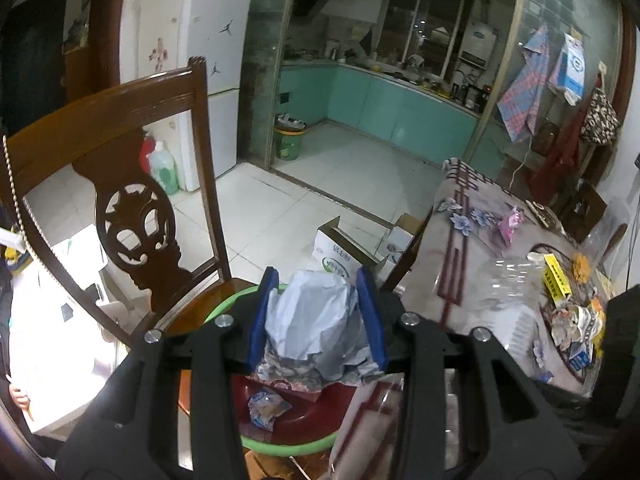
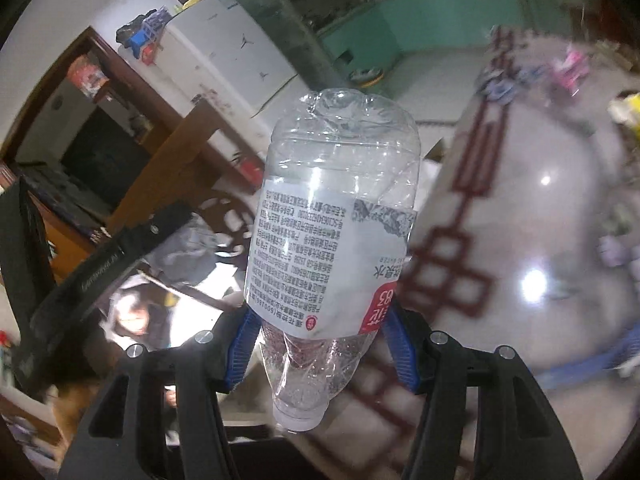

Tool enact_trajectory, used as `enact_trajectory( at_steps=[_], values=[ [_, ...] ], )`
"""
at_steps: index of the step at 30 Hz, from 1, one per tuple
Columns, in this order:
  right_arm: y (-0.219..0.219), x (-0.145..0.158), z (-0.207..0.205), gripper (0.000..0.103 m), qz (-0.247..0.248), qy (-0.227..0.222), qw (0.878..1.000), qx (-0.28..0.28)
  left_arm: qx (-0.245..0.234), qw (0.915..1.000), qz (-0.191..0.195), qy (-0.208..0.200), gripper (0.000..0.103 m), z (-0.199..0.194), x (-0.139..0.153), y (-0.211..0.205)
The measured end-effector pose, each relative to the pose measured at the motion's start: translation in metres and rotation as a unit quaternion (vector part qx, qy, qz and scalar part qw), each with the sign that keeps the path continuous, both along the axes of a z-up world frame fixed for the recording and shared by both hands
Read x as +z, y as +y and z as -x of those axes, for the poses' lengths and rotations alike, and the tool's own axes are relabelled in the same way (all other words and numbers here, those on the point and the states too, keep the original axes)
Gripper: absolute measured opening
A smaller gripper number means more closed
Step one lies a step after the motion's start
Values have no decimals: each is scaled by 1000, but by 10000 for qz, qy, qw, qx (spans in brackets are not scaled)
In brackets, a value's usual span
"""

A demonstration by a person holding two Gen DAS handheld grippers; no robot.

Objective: Collect trash
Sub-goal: 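Carry the bottle and paper to the red bucket and release both, then grasp the orange snack bag with the right tool while the left tool grasps the white milk carton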

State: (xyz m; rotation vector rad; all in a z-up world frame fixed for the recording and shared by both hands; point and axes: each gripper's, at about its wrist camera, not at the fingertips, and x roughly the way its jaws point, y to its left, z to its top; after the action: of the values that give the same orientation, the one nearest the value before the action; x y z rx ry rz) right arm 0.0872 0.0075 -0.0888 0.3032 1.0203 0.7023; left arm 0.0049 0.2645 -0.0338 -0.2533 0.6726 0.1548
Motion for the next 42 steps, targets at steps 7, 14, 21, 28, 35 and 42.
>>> enact_trajectory(
  at_steps=[7, 14, 21, 28, 35, 42],
  values=[
    [23, -5, -12, 58, -2, 226, 9997, 111, 104, 9999, 114, 70, 41, -1, -6, 12],
    [18, -5, -11, 70, 143, 130, 9997, -158, 249, 9994, 223, 66, 63, -3, -6, 17],
    [-30, 11, 11, 70, 252, -196, 9981, -523, 53, 9998, 211, 22, 64, -3, -3, 0],
    [-88, 24, 41, 70, 629, -563, 9926, -873, -545, 9985, 51, 16, 67, -8, 2, -48],
    [-168, 32, 62, 75, 1207, -835, 9774, -1523, -1057, 9944, -32, 3, 68, -12, 6, -99],
    [-280, 39, 86, 76, 2064, -885, 9414, -2517, -1639, 9864, 66, 28, 69, -17, 6, -152]
  ],
)
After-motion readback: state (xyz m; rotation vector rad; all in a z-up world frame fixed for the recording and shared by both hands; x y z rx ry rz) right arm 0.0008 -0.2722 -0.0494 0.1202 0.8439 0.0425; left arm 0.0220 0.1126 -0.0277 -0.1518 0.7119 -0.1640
